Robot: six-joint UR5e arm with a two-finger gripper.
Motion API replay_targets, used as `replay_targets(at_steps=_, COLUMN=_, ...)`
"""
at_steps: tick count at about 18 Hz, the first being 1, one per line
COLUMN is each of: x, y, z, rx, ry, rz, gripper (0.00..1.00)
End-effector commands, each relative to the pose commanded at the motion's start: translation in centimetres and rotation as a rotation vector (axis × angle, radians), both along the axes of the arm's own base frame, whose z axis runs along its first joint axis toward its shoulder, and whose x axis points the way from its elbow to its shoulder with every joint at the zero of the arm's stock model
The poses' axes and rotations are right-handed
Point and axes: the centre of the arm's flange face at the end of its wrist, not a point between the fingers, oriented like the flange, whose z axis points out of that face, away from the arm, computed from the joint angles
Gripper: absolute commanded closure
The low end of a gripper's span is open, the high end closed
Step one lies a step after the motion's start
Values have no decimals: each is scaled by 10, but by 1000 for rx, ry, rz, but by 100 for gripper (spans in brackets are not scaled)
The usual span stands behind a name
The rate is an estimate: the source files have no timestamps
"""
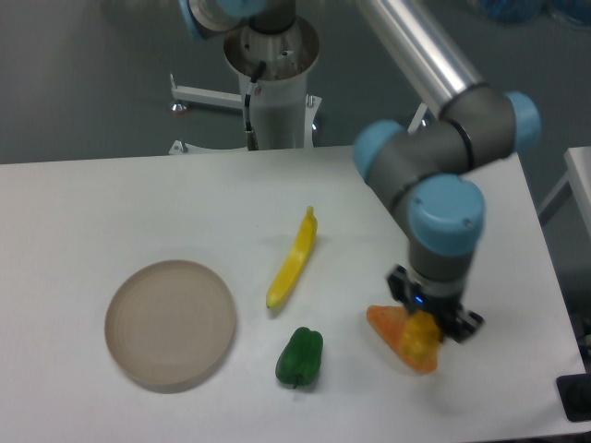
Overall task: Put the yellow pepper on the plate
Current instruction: 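Carry the yellow pepper across the table over the beige plate, then lower the yellow pepper onto the plate and open the gripper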
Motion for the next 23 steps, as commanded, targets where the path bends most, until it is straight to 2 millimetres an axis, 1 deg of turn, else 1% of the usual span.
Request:
replay_targets(at_steps=1, x=23, y=-2, z=0, rx=-12, ry=-12, rz=15, gripper=44)
replay_targets(at_steps=2, x=48, y=-5, z=-6, rx=-32, ry=-26, rz=24, gripper=44)
replay_targets(at_steps=3, x=67, y=-6, z=-6, rx=-33, ry=-33, rz=42, gripper=44)
replay_targets(at_steps=4, x=86, y=-2, z=-12, rx=-39, ry=-38, rz=65, gripper=44)
replay_targets(at_steps=6, x=121, y=10, z=-14, rx=-35, ry=-41, rz=108, gripper=44)
replay_targets(at_steps=7, x=140, y=18, z=-19, rx=-36, ry=-45, rz=126, gripper=44)
replay_targets(at_steps=11, x=200, y=39, z=-40, rx=-38, ry=-84, rz=208, gripper=44)
replay_targets(at_steps=13, x=221, y=47, z=-55, rx=-55, ry=-92, rz=228, gripper=44)
replay_targets(at_steps=14, x=231, y=49, z=-58, rx=-60, ry=-90, rz=226, gripper=44)
replay_targets(at_steps=17, x=261, y=57, z=-78, rx=-89, ry=-91, rz=186, gripper=44)
replay_targets(at_steps=18, x=272, y=61, z=-89, rx=-104, ry=-86, rz=174, gripper=44)
replay_targets(at_steps=20, x=283, y=65, z=-101, rx=-113, ry=-89, rz=191, gripper=44)
replay_targets(at_steps=21, x=293, y=67, z=-104, rx=-110, ry=-85, rz=192, gripper=44)
replay_targets(at_steps=23, x=303, y=70, z=-113, rx=-116, ry=-80, rz=183, gripper=44)
